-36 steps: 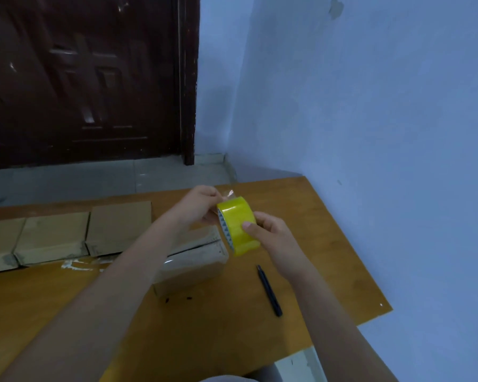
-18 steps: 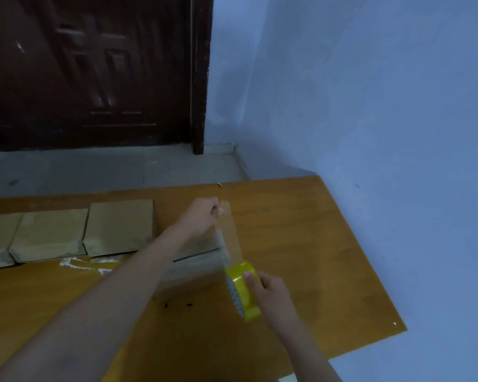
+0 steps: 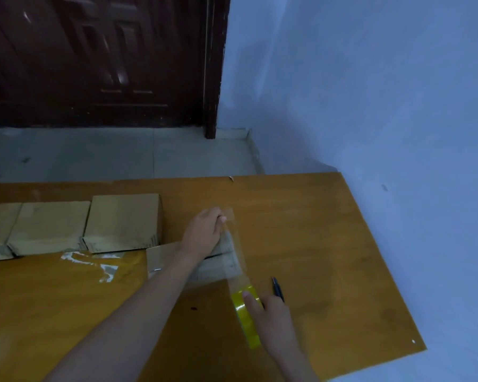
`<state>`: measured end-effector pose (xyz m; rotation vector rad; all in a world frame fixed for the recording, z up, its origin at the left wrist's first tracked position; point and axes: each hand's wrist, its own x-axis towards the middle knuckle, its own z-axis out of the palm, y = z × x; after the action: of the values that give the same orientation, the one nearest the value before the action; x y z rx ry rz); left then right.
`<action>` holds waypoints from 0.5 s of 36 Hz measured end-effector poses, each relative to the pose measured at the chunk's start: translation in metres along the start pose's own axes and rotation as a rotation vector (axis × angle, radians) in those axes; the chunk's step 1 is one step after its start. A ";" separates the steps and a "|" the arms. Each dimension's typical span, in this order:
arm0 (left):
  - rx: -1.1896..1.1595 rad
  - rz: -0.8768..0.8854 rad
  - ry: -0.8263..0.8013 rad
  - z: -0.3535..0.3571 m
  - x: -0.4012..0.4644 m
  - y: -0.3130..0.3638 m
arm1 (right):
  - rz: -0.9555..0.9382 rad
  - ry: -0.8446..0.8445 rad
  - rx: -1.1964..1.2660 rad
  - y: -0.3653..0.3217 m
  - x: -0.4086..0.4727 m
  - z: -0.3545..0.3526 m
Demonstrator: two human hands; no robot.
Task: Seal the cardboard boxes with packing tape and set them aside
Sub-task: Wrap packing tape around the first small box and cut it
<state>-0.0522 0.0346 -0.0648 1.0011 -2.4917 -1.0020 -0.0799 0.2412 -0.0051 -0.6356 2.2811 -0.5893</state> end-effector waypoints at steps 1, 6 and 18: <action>-0.012 -0.003 -0.001 0.000 0.001 -0.001 | -0.006 0.001 0.001 0.000 0.000 0.000; -0.084 -0.029 -0.004 0.000 0.006 -0.003 | -0.029 0.011 0.031 -0.004 0.001 -0.003; -0.006 -0.046 -0.120 0.000 0.010 -0.003 | -0.002 -0.008 0.011 0.014 0.018 0.021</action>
<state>-0.0580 0.0262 -0.0663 1.0290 -2.5702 -1.1134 -0.0804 0.2368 -0.0358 -0.6338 2.2682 -0.5985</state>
